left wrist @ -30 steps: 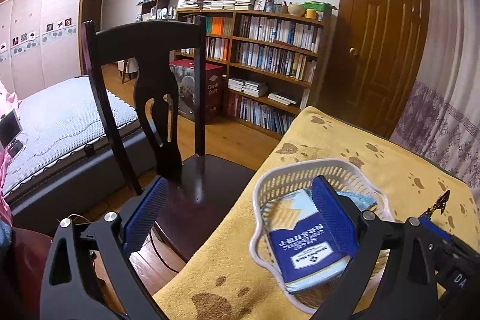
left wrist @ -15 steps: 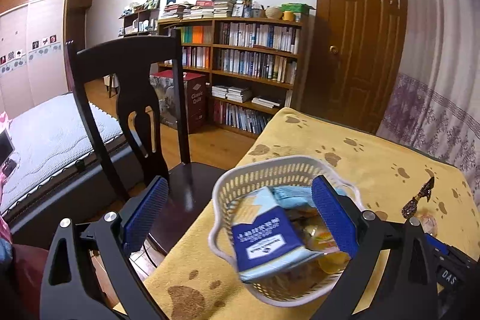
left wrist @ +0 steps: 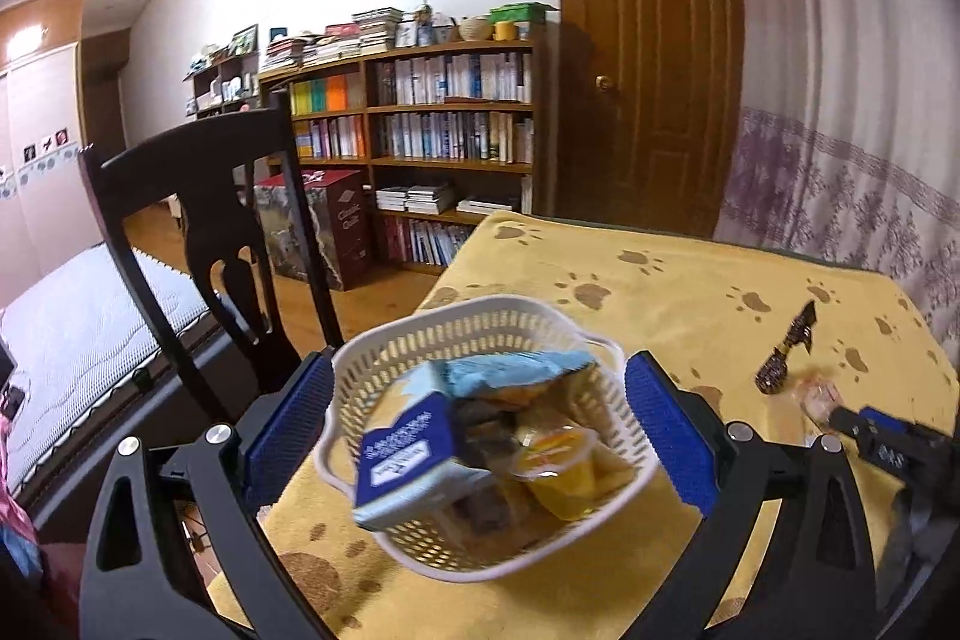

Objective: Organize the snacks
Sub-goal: 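Reach the right tool to the orange-red wrapped packet and grasp it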

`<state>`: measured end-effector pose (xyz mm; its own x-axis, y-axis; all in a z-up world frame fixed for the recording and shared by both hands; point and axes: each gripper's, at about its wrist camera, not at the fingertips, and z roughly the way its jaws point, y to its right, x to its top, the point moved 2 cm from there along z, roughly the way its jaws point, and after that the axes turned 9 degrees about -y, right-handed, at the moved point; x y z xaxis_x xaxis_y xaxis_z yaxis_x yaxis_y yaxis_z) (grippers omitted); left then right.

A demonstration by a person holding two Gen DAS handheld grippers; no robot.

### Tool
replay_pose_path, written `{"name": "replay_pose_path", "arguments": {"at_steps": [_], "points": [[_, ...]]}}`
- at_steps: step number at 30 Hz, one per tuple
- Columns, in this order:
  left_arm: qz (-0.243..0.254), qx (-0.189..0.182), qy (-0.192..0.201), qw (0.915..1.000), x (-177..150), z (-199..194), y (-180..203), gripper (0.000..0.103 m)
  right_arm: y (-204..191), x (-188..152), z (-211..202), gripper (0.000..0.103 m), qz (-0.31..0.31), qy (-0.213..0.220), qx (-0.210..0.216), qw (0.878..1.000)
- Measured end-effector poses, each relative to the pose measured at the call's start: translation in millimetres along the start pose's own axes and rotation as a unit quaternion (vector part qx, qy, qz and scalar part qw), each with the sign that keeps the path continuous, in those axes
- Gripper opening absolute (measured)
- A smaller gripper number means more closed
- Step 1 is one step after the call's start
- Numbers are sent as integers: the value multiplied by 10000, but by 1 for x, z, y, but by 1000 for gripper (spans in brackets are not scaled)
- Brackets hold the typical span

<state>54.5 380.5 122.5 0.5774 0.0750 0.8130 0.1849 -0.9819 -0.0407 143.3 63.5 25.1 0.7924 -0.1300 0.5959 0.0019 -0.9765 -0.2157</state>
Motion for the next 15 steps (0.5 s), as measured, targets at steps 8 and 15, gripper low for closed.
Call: {"name": "replay_pose_path", "arguments": {"at_steps": [8, 15], "points": [[347, -7, -41, 9994, -7, 0, 23, 100, 8, 23, 30, 60, -217, -174, -184, 9994], [460, -91, -168, 9988, -7, 7, 37, 100, 11, 34, 48, 60, -289, -386, -120, 9988]]}}
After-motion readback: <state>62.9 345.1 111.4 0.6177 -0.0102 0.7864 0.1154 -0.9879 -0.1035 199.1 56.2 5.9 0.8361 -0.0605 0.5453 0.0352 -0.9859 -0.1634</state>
